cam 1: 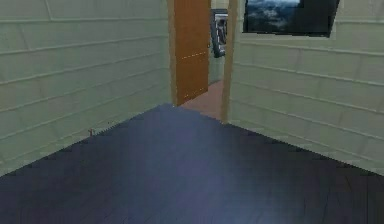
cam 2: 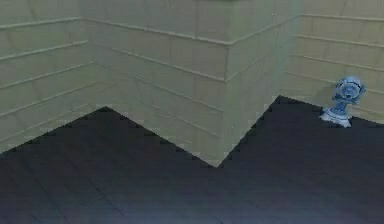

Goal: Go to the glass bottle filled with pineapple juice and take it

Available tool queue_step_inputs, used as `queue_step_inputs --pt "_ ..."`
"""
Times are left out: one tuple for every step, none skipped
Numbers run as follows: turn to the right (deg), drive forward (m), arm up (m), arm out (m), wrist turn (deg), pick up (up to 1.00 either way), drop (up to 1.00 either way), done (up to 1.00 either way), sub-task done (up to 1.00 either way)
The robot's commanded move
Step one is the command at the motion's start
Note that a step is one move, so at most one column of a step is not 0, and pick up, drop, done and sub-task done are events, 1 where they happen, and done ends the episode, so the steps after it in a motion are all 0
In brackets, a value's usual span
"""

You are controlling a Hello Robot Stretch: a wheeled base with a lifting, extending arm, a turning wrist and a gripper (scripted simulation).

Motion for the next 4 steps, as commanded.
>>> queue_step_inputs --pt "0.0 1.00 0.00 0.00 0.0 0.00 0.00 0.00 0.00" --pt "0.0 1.00 0.00 0.00 0.0 0.00 0.00 0.00 0.00" --pt "-6.0 0.00 0.00 0.00 0.0 0.00 0.00 0.00 0.00" --pt "0.0 0.45 0.00 0.00 0.0 0.00 0.00 0.00 0.00"
